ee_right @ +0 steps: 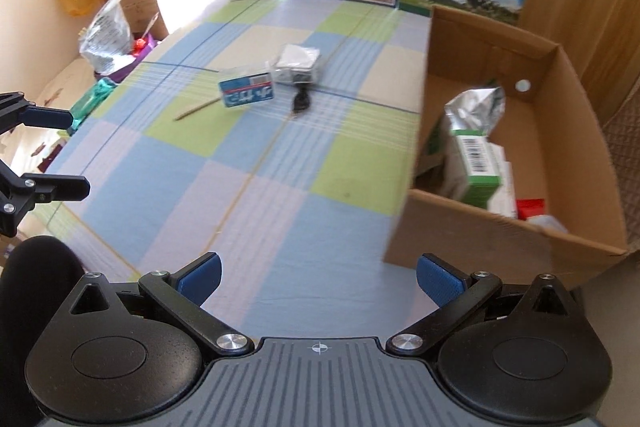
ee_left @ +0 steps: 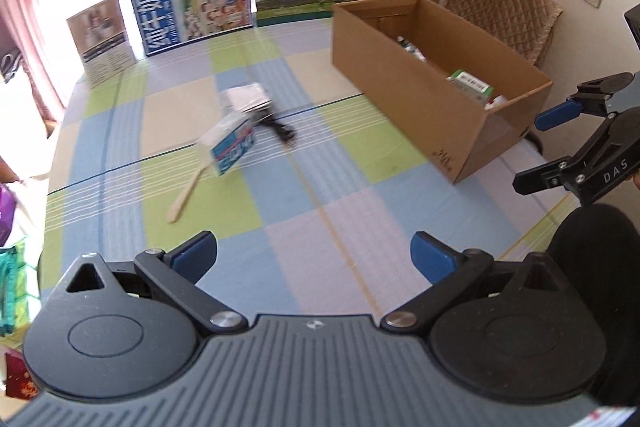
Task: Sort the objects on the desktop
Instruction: 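Move both open tools back toward the remaining items on the table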
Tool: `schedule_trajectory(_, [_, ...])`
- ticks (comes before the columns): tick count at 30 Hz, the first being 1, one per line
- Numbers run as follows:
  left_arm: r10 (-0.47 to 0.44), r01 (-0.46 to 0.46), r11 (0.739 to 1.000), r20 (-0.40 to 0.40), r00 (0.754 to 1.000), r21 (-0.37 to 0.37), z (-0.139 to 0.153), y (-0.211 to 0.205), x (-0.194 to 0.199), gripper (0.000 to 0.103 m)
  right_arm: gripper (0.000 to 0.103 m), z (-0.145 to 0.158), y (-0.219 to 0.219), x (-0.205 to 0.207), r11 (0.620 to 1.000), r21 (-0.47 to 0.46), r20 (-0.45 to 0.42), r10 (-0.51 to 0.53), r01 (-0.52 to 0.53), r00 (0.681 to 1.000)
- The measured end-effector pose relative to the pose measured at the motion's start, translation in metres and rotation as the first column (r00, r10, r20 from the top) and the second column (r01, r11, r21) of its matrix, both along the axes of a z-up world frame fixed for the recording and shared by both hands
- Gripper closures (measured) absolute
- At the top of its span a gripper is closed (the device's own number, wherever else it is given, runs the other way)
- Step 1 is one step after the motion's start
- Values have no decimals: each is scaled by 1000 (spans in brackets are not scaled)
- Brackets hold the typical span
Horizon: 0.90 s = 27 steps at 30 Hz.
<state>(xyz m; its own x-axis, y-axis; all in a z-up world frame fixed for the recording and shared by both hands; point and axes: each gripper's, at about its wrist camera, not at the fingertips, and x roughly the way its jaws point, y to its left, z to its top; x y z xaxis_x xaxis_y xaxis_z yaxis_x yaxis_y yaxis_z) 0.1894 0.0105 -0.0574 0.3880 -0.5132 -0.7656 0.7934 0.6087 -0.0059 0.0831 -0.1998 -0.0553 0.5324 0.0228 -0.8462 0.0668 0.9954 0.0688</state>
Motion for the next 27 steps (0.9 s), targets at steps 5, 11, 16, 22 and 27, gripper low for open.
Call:
schedule_trajectory(5, [29,-29,1000,-8,1000,7,-4,19,4,2,2,-6,11,5,1000,19,-3,17,-17,1000])
schedule_trajectory(11, [37,-36,999,-13,999,10,-11,33,10,2,2,-12,19,12,999,29,-6,32,-32,999])
schedule_trajectory(16, [22,-22,999,-15,1000,35,-19,37,19,2,2,-17,24,22,998,22,-14,54,-54,998])
schedule_trajectory(22, [-26,25,997,12,1000,72,-25,38,31,2,2,-23,28,40,997,9,-10,80,-80,997])
schedule_trajectory(27, [-42,41,995,15,999,88,-35,38,49,2,2,-31,30,58,996,16,-5,90,-90,996])
